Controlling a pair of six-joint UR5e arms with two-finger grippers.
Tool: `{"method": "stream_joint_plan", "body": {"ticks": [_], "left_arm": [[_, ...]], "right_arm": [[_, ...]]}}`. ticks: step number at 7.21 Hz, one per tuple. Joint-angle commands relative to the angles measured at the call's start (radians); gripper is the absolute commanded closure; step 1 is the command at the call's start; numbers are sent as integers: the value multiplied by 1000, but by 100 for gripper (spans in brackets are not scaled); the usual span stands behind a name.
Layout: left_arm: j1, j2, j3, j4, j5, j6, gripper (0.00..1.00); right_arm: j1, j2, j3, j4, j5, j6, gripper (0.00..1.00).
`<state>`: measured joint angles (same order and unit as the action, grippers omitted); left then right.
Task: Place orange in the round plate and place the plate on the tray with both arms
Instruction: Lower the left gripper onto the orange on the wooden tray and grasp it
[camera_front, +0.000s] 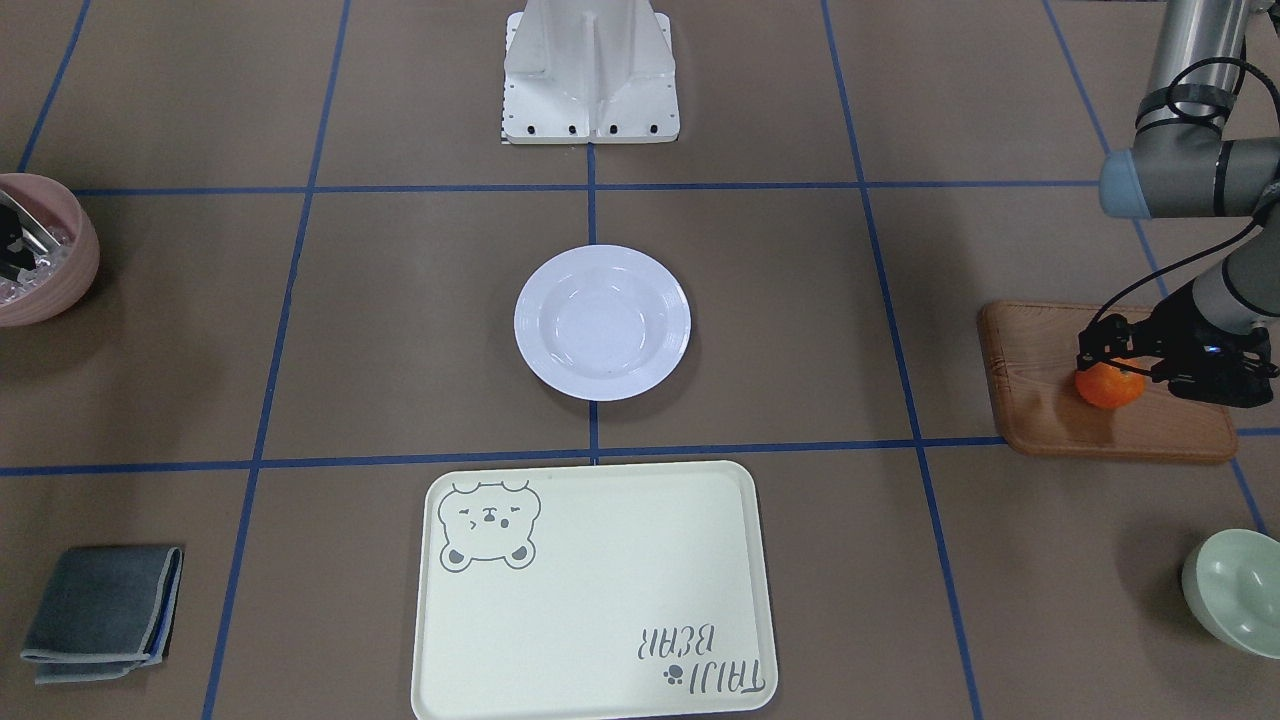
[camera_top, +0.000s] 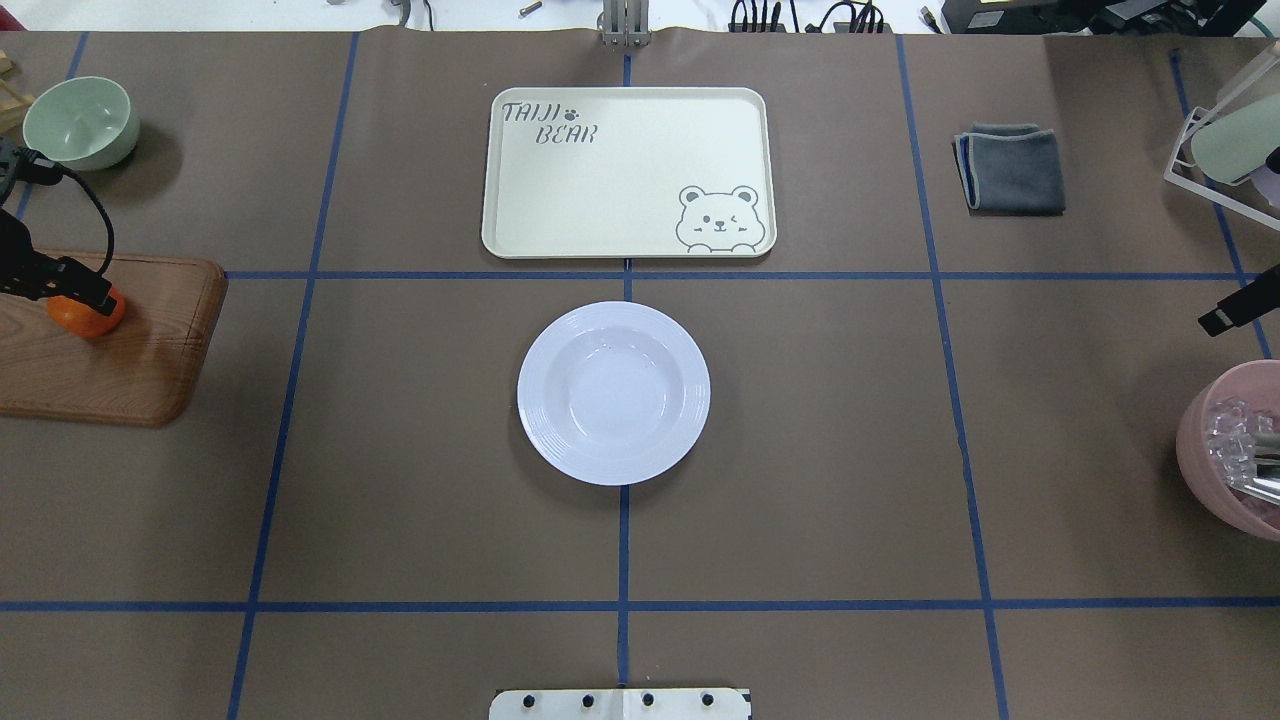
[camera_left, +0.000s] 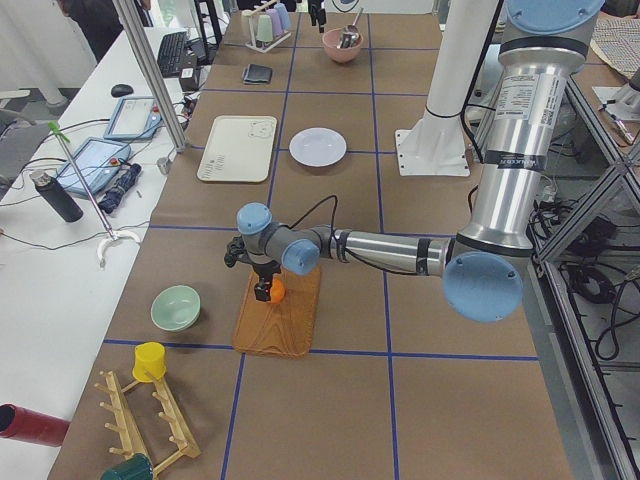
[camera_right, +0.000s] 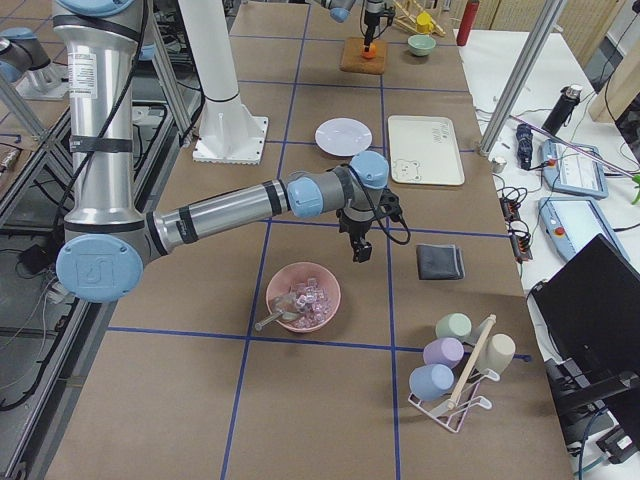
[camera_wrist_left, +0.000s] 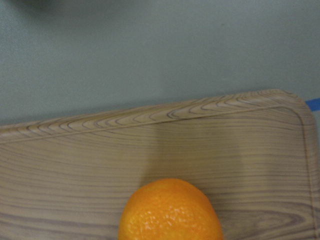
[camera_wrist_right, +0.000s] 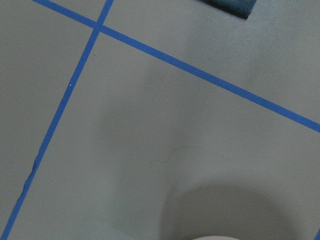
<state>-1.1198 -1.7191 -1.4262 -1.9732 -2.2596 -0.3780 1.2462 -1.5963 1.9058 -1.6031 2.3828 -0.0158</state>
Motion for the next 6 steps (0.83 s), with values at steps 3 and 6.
{"method": "stream_joint_plan", "body": {"ticks": [3, 6], "left_arm": [[3, -10, 26, -33, 0, -36, 3], [11, -16, 29, -33, 0, -36, 3]], "right_arm": [[-7, 1, -1, 0, -2, 5, 0], [-8, 3, -2, 0, -2, 5, 0]]}}
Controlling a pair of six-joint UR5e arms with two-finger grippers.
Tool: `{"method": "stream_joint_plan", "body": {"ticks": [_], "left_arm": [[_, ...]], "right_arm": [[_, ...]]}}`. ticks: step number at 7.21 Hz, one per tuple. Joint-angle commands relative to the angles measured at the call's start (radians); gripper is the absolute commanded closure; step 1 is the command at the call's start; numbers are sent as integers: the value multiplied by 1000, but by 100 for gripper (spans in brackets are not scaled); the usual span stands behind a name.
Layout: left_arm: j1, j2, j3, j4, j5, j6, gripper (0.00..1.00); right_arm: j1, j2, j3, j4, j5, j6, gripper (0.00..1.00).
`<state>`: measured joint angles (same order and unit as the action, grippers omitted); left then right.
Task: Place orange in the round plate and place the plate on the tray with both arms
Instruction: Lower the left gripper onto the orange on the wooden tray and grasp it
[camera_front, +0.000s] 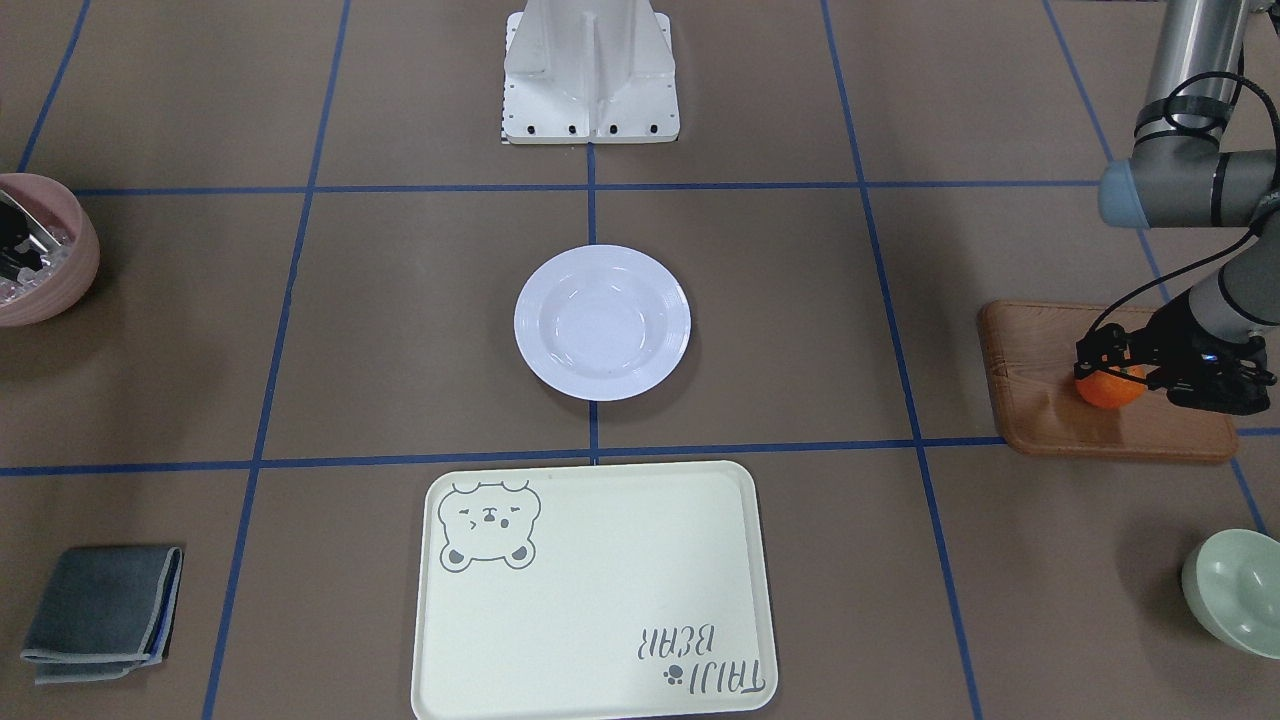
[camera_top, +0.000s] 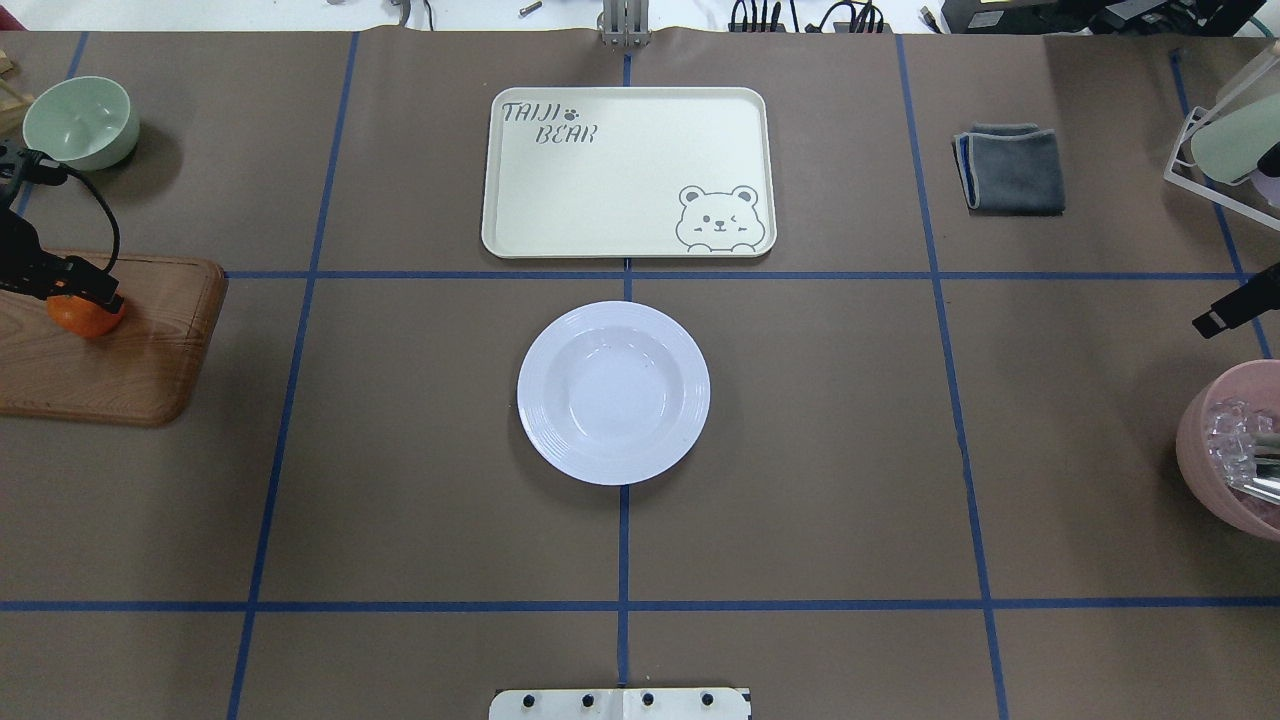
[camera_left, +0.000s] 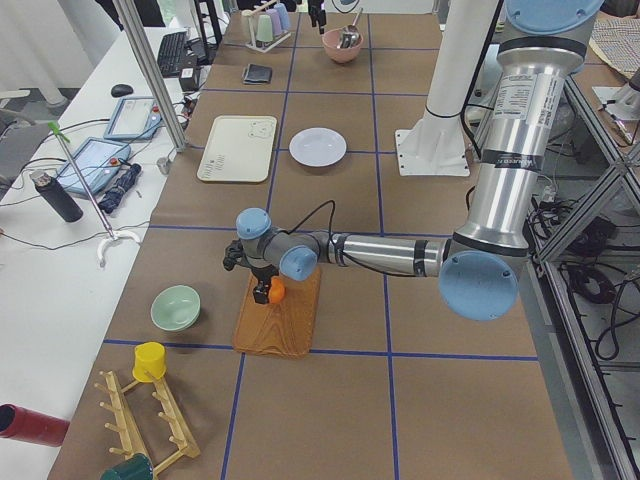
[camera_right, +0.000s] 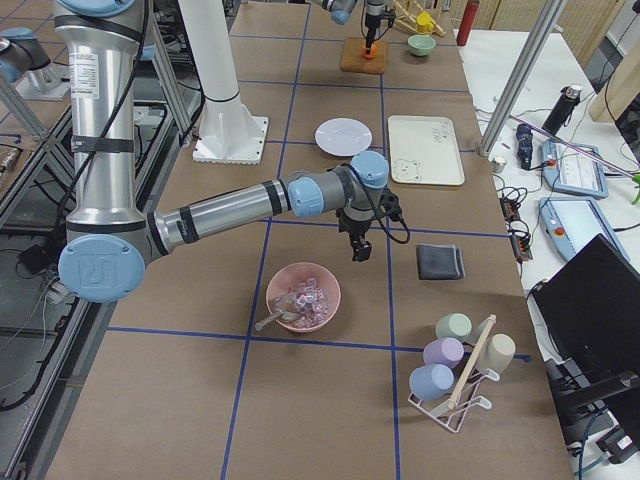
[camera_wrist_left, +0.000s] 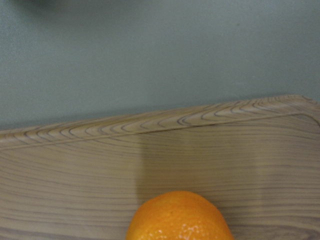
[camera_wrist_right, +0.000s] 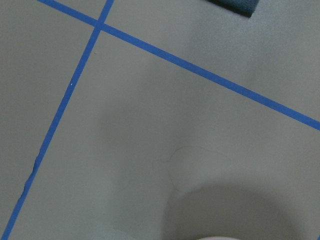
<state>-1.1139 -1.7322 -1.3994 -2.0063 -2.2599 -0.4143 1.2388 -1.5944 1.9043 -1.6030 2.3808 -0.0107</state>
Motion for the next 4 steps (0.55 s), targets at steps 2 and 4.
{"method": "stream_joint_plan", "body": {"ticks": [2, 4], "left_arm": [[9, -12, 13, 0, 0, 0, 4], [9, -10, 14, 0, 0, 0, 52]], "right_arm": [[-5, 1, -7, 0, 0, 0, 0], [-6, 1, -5, 0, 0, 0, 0]]}}
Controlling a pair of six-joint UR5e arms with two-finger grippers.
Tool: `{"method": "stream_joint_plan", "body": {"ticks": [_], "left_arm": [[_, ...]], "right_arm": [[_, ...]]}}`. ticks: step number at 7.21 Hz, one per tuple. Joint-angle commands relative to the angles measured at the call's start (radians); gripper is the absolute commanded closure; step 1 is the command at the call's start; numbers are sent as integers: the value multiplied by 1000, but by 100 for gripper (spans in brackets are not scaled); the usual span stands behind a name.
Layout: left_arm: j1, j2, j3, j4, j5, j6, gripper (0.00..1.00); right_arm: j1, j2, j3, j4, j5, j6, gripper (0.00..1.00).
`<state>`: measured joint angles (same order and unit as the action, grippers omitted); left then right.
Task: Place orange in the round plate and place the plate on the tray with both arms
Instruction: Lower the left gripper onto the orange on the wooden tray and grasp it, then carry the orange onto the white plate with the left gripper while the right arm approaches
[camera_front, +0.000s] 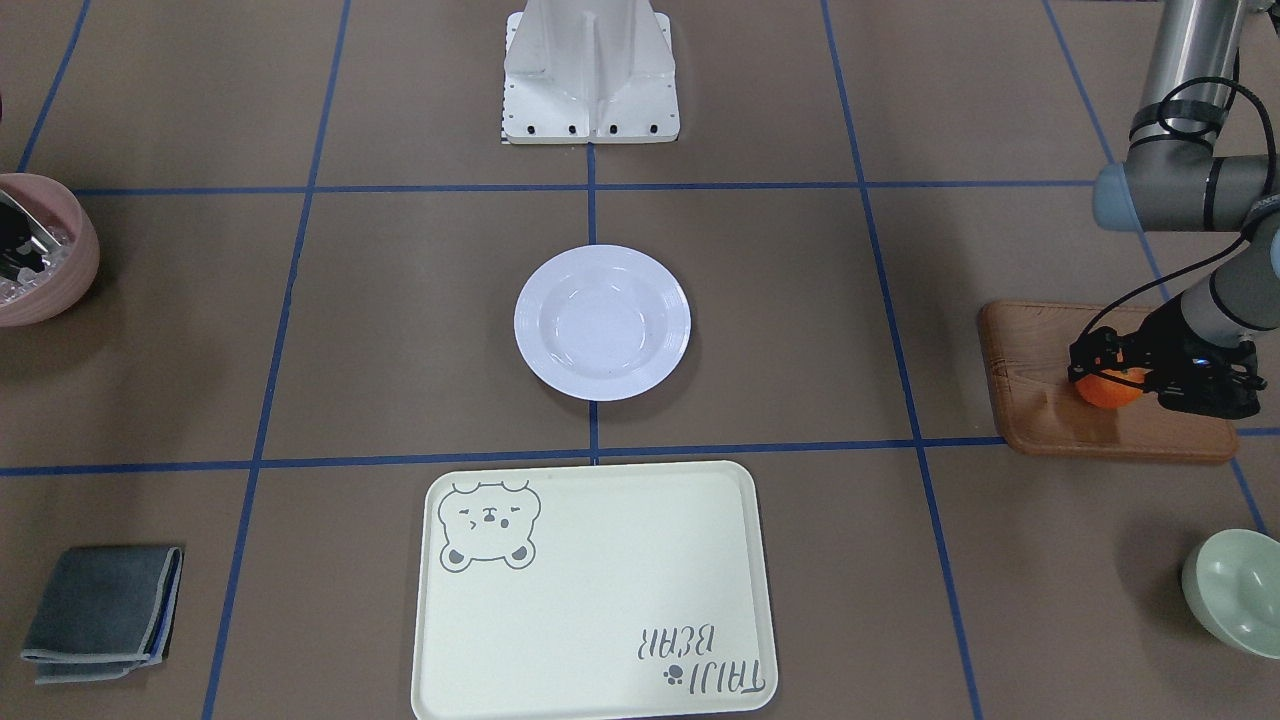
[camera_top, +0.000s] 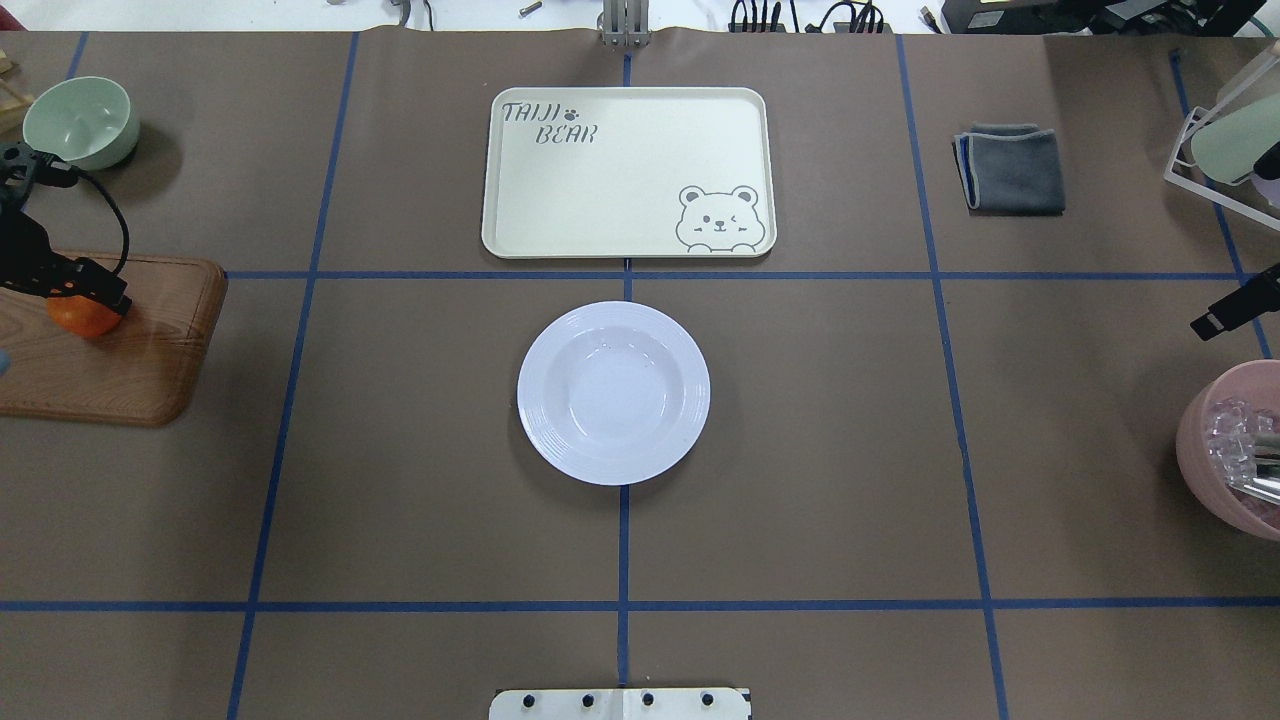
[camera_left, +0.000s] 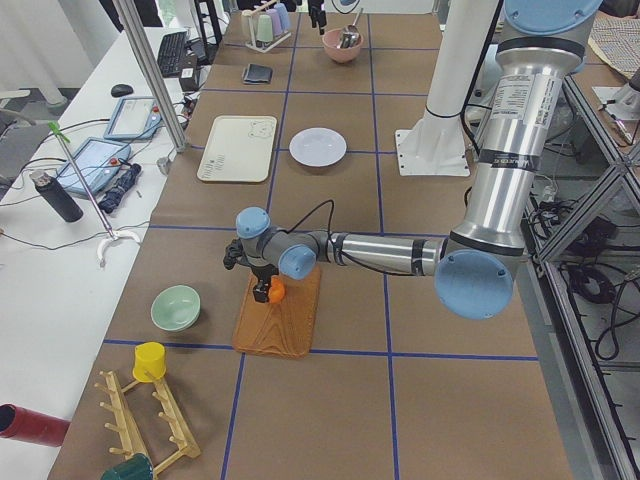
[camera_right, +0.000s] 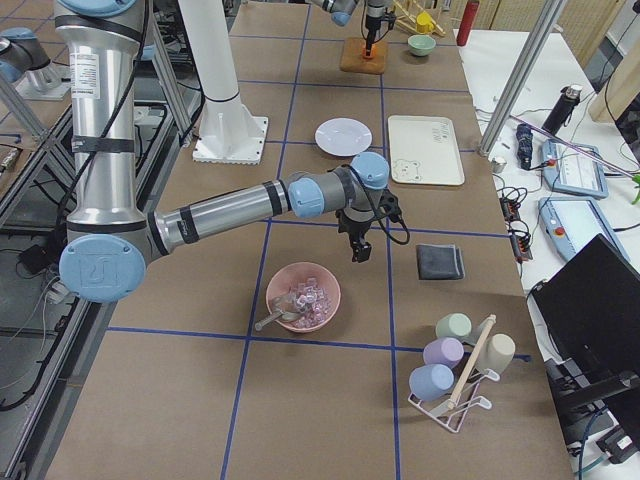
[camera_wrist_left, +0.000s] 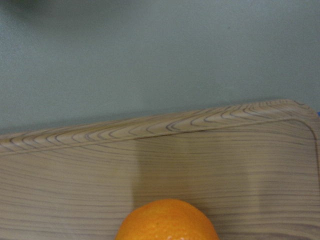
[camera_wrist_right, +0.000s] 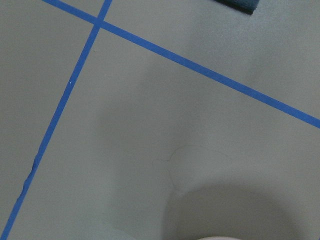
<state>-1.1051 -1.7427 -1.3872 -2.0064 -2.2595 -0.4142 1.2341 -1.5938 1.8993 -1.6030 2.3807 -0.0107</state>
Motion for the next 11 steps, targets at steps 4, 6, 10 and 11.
{"method": "stream_joint_plan", "body": {"ticks": [4, 6, 10, 11], "left_arm": [[13, -87, -44, 15, -14, -314, 100], [129, -130, -143, 29, -11, -539, 100], [356, -445, -205, 332, 93, -906, 100], [396, -492, -204, 347, 100, -935, 100]], "right_arm": [[-2, 3, 3, 0, 3, 1, 0], [-2, 5, 1, 0, 2, 1, 0], [-86, 81, 15, 2, 2, 245, 0], [-128, 107, 30, 2, 2, 323, 0]]}}
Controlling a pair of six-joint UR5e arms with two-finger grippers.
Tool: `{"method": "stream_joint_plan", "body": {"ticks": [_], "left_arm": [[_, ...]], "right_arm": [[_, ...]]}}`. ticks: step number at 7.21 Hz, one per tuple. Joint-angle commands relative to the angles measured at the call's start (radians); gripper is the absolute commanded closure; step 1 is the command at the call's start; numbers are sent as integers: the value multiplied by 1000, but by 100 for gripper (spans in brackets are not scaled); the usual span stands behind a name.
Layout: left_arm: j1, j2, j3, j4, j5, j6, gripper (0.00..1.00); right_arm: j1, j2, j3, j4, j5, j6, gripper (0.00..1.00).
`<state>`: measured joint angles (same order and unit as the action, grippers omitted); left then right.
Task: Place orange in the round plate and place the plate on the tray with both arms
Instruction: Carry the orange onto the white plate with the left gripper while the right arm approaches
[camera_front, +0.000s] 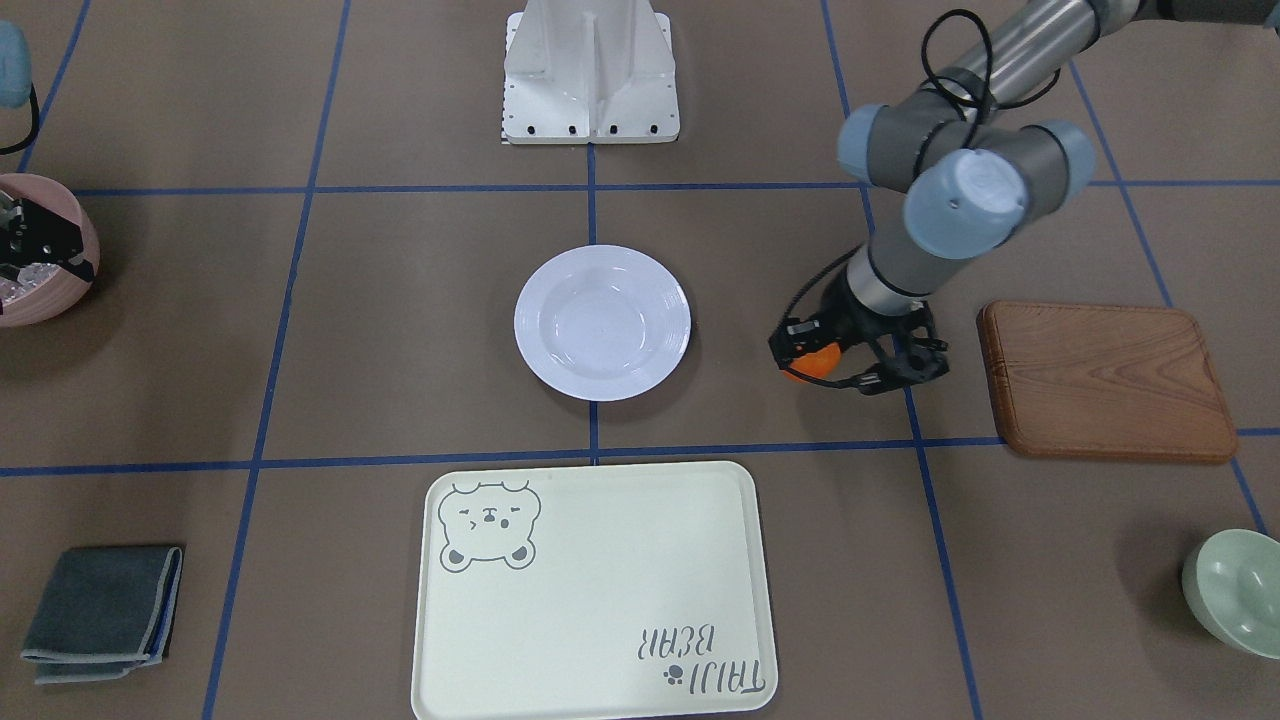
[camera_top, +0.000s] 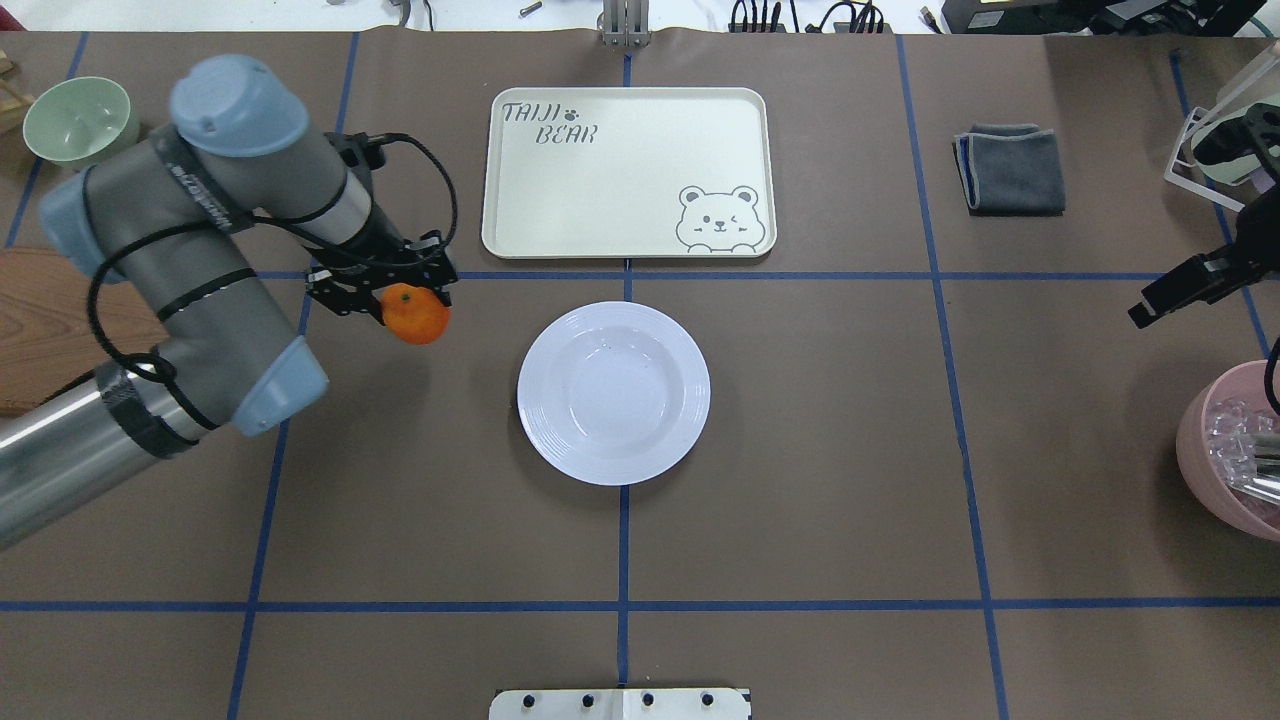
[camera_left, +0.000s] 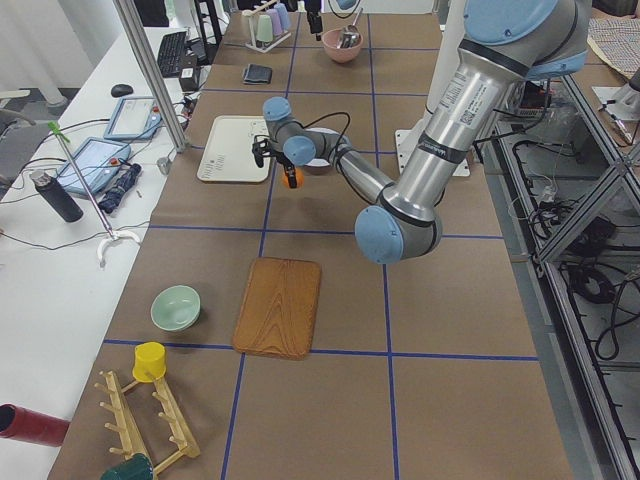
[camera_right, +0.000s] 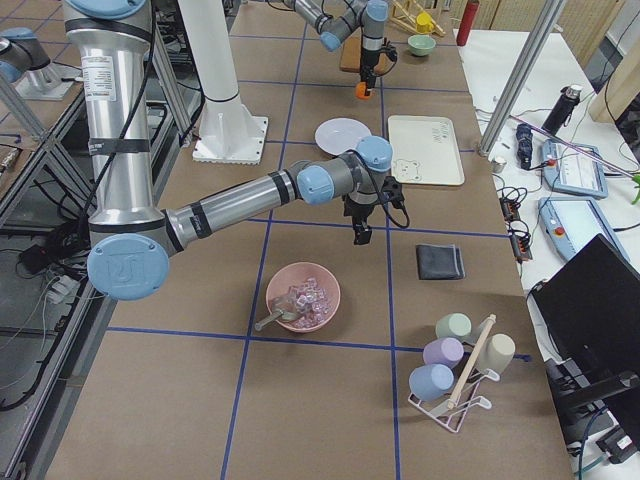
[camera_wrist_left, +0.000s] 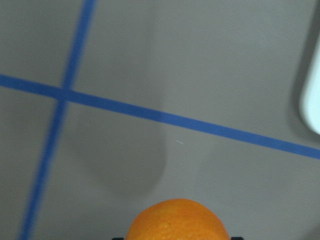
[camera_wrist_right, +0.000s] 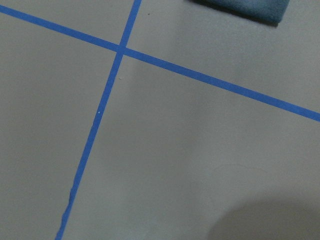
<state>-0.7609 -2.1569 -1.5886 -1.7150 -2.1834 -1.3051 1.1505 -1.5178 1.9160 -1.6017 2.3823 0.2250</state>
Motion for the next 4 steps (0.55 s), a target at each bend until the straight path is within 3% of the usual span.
{"method": "stream_joint_plan", "body": {"ticks": [1, 2, 4], "left_arm": [[89, -131, -1, 55, 78, -124, 100], [138, -171, 10, 58, 120, -147, 100], [169, -245, 74, 87, 125, -163, 100]], "right_arm": [[-93, 63, 27, 0, -2, 182, 0], [-133, 94, 32, 5, -6, 248, 0], [-228, 103, 29, 160, -70, 443, 0]]}}
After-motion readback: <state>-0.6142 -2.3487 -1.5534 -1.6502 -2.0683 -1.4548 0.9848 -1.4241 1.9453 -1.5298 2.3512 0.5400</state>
